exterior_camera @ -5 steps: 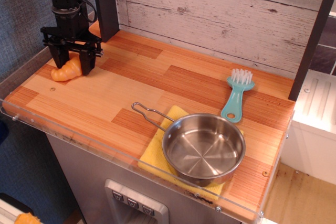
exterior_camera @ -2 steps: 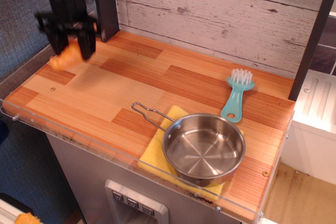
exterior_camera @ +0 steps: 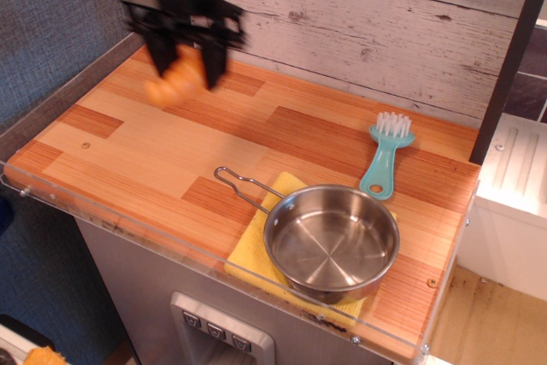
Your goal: Place croissant inside of silver pot.
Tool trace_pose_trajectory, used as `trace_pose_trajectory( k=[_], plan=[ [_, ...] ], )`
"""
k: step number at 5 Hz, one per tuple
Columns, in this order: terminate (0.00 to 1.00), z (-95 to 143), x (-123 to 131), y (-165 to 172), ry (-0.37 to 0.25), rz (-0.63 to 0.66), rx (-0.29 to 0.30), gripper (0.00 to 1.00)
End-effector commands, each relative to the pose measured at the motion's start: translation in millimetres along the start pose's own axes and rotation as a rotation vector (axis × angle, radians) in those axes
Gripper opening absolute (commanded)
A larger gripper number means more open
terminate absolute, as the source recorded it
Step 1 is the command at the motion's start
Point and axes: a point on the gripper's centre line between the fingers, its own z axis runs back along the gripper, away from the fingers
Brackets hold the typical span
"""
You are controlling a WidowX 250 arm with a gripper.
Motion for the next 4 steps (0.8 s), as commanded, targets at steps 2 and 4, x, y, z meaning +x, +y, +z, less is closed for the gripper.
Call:
trace_pose_trajectory(
  k=[2,4],
  plan=[
    [0.00,-14.2,-51.7,-136.3,-0.024,-0.091,-0.062,0.00],
    [0.00,-19.7,-80.4,-177.0,-0.046,-0.086,-0.051,0.00]
  ],
)
